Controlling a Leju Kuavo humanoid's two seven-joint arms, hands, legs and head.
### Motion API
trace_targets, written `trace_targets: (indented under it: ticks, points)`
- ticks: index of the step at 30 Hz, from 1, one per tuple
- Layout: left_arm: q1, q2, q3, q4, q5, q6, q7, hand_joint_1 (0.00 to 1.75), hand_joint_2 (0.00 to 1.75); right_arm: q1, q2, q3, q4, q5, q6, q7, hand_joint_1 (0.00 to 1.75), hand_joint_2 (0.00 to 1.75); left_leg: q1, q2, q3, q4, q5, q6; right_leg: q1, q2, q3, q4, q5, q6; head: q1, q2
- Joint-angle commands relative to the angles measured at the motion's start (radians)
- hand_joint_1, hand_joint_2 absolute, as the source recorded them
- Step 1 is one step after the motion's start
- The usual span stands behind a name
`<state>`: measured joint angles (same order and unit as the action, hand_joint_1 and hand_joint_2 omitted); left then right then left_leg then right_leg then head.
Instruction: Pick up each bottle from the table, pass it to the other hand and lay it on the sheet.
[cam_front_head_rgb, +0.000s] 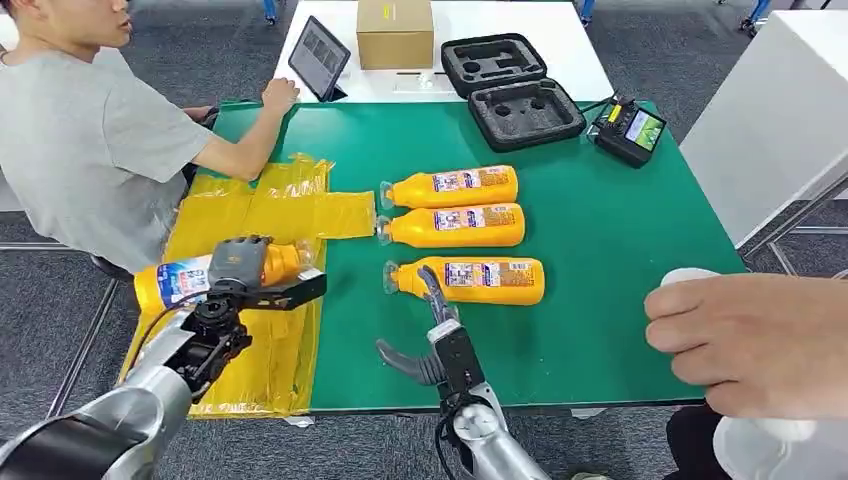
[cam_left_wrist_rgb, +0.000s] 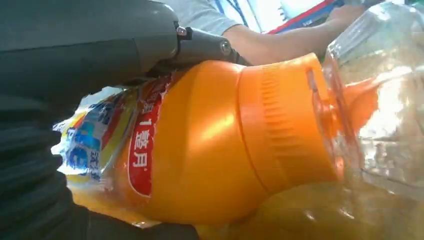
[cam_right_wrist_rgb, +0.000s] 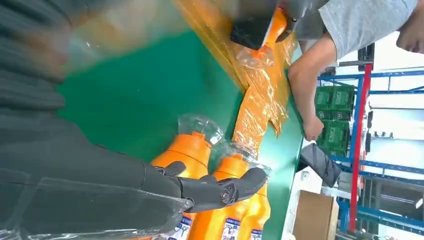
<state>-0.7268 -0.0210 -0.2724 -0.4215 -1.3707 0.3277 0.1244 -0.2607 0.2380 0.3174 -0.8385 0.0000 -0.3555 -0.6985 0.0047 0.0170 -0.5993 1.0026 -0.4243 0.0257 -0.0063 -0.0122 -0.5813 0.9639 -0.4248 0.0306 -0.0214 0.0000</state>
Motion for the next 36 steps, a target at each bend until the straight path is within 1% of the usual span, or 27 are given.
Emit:
trace_targets:
  ticks: [1,7,11,12,13,14,15,16,17,18,19,24,25,26,28,29,30,32,34,36]
  points:
    - [-0.083,0.004,0.019,0.139,-0.001,-0.046,-0.004,0.33,1.75,-0.042,0.006,-0.022,0.077,-0.007,-0.004,0.000,0.00,1.75,0.001,-0.001,0.003,0.001,-0.001,-0.001,0.000,0.001,0.003,0.000,-0.001,-0.001,0.000,0.000]
    - [-0.083,0.004,0.019,0.139,-0.001,-0.046,-0.004,0.33,1.75,-0.042,0.006,-0.022,0.077,-0.007,-0.004,0.000,0.00,1.75,0.000,-0.001,0.001,0.000,0.000,-0.001,0.000,0.001,0.001,0.000,0.000,-0.001,0.000,0.000]
    - [-0.083,0.004,0.019,0.139,-0.001,-0.046,-0.004,0.33,1.75,-0.042,0.006,-0.022,0.077,-0.007,-0.004,0.000,0.00,1.75,0.000,-0.001,0.003,0.000,-0.001,-0.001,0.000,0.002,0.002,0.000,-0.001,-0.001,0.000,0.000]
    - [-0.082,-0.001,0.026,0.137,0.007,-0.053,-0.026,0.47,1.75,-0.041,0.006,-0.023,0.076,-0.007,-0.005,0.000,0.00,1.75,0.000,-0.001,0.002,0.000,-0.001,-0.001,0.000,0.001,0.002,0.000,-0.001,-0.001,0.000,0.000]
    - [-0.083,-0.003,0.027,0.138,0.009,-0.061,-0.038,0.99,1.75,-0.040,0.005,-0.022,0.074,-0.007,-0.006,0.000,0.00,1.75,0.000,-0.001,0.001,0.000,0.000,-0.001,0.000,0.001,0.001,0.000,0.000,0.000,0.000,0.000]
    - [-0.079,-0.008,0.029,0.133,0.009,-0.054,-0.055,0.98,1.75,-0.036,0.003,-0.023,0.070,-0.005,-0.007,0.000,0.00,1.75,0.000,-0.001,0.001,0.000,0.000,-0.001,0.000,0.001,0.001,0.000,0.000,0.000,0.000,0.000]
    - [-0.076,-0.015,0.032,0.134,0.014,-0.055,-0.074,1.40,1.75,-0.032,0.003,-0.024,0.066,-0.005,-0.008,0.000,0.00,1.75,0.000,-0.001,0.002,0.000,-0.001,-0.001,0.000,0.001,0.002,0.000,-0.001,-0.001,0.000,0.000]
    - [-0.076,-0.019,0.030,0.136,0.014,-0.063,-0.088,1.41,1.75,-0.031,0.002,-0.024,0.063,-0.005,-0.008,0.000,0.00,1.75,0.000,-0.001,0.001,0.000,0.000,-0.001,0.000,0.001,0.001,0.000,0.000,0.000,0.000,0.000]
    - [-0.070,-0.029,0.044,0.131,0.032,-0.058,-0.120,1.47,1.75,-0.027,-0.001,-0.025,0.055,-0.001,-0.012,0.000,0.00,1.75,0.000,-0.002,0.001,0.000,0.000,-0.001,-0.001,0.000,0.001,0.000,0.000,0.000,0.000,0.000]
    - [-0.065,-0.038,0.048,0.128,0.041,-0.053,-0.147,1.61,1.75,-0.023,-0.003,-0.027,0.047,-0.002,-0.011,0.000,0.00,1.75,0.000,-0.002,0.002,0.000,-0.001,-0.001,-0.001,0.000,0.003,0.000,-0.001,0.000,0.000,0.000]
    - [-0.062,-0.043,0.052,0.126,0.048,-0.052,-0.165,1.61,1.75,-0.020,-0.005,-0.026,0.039,0.000,-0.012,0.000,0.00,1.75,0.000,-0.002,0.003,0.000,-0.001,-0.001,0.000,0.000,0.003,0.000,-0.001,0.000,0.000,0.000]
    - [-0.062,-0.043,0.052,0.126,0.048,-0.052,-0.165,1.61,1.75,-0.020,-0.005,-0.026,0.039,0.000,-0.012,0.000,0.00,1.75,0.000,-0.002,0.003,0.000,-0.001,-0.001,0.000,0.000,0.003,0.000,-0.001,0.000,0.000,0.000]
    - [-0.062,-0.043,0.052,0.126,0.048,-0.052,-0.165,1.55,1.75,-0.020,-0.005,-0.026,0.039,0.000,-0.012,0.000,0.00,1.75,0.000,-0.002,0.003,0.000,-0.001,-0.001,0.000,0.000,0.003,0.000,-0.001,-0.001,0.000,0.000]
    - [-0.059,-0.049,0.060,0.124,0.060,-0.053,-0.177,1.59,1.75,-0.019,-0.006,-0.026,0.035,0.001,-0.014,0.000,0.00,1.75,0.000,-0.002,0.001,0.000,0.000,0.000,0.000,0.000,0.001,0.000,0.000,0.000,0.000,0.000]
    - [-0.058,-0.064,0.062,0.115,0.075,-0.054,-0.216,1.54,1.75,-0.015,-0.006,-0.027,0.021,0.001,-0.011,0.000,0.00,1.75,0.000,-0.003,0.002,0.000,0.000,-0.001,-0.001,-0.001,0.002,0.000,-0.001,0.000,0.000,0.000]
    - [-0.056,-0.068,0.053,0.099,0.069,-0.033,-0.229,1.24,1.75,-0.014,-0.003,-0.026,0.024,0.004,-0.010,0.000,0.00,1.75,0.000,-0.003,0.003,0.000,-0.001,-0.001,-0.001,-0.001,0.003,0.000,-0.001,0.000,0.000,0.000]
    - [-0.045,-0.084,0.027,0.047,0.066,0.030,-0.260,0.00,1.75,-0.010,-0.001,-0.033,0.028,0.013,-0.012,0.000,0.00,1.75,0.000,-0.002,0.002,0.000,0.000,0.000,-0.001,-0.002,0.002,-0.001,0.000,0.000,0.000,0.000]
    - [-0.040,-0.088,0.026,0.034,0.071,0.038,-0.271,0.00,1.75,-0.008,-0.001,-0.034,0.027,0.012,-0.012,0.000,0.00,1.75,0.000,-0.006,0.003,0.000,0.000,-0.001,-0.001,-0.004,0.004,-0.001,-0.001,0.000,0.000,0.000]
    - [-0.017,-0.099,0.019,-0.010,0.089,0.052,-0.306,0.00,1.75,-0.001,-0.004,-0.035,0.021,0.015,-0.014,0.000,0.00,1.75,0.000,-0.006,0.002,0.000,0.000,0.000,-0.001,-0.005,0.003,0.000,-0.001,0.000,0.000,0.000]
    - [0.019,-0.102,0.008,-0.063,0.116,0.042,-0.340,0.00,1.75,0.005,-0.007,-0.037,0.017,0.016,-0.011,0.000,0.00,1.75,0.000,-0.007,0.003,0.000,0.000,0.000,-0.001,-0.005,0.005,0.000,-0.002,-0.001,0.000,0.000]
